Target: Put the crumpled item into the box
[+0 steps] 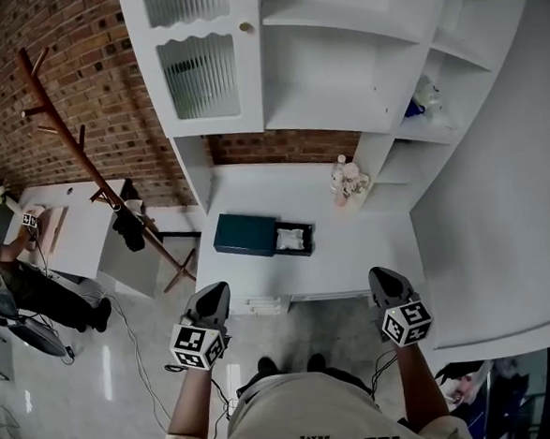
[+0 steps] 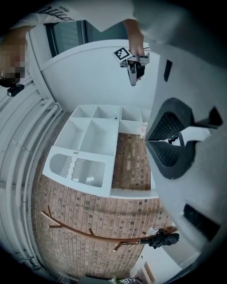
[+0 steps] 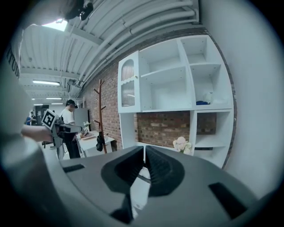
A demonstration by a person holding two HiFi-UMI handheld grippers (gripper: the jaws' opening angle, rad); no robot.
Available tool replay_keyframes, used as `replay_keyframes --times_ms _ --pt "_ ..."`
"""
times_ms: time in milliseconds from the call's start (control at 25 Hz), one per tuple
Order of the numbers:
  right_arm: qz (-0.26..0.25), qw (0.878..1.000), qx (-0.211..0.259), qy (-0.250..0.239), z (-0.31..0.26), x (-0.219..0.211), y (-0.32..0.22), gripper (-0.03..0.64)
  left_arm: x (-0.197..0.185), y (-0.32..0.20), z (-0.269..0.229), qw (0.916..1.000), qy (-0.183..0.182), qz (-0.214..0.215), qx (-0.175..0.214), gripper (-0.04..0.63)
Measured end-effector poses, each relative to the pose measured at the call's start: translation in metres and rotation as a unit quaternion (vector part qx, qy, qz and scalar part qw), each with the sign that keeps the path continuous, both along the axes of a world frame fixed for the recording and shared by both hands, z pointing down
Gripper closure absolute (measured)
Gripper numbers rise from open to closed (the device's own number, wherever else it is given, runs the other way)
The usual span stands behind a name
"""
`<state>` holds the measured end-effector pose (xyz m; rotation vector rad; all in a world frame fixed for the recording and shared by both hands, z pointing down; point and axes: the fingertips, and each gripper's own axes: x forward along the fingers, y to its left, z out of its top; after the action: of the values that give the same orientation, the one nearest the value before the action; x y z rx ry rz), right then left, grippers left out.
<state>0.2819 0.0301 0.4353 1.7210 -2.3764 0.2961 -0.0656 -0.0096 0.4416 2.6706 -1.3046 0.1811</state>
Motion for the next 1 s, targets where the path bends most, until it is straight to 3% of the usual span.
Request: replay_keyframes --times_ms 320,1000 --pt "-0.006 1.000 0.019 -0.011 -0.012 0.021 0.005 0.582 0.009 0.008 -0.010 0.9998 -0.002 -0.020 0.008 0.569" --pt "-0.011 0.999 0.023 -0.024 -0.015 0.027 0.004 0.583 0.023 0.012 -0.022 0.9997 -0.001 -0.019 0.017 0.569"
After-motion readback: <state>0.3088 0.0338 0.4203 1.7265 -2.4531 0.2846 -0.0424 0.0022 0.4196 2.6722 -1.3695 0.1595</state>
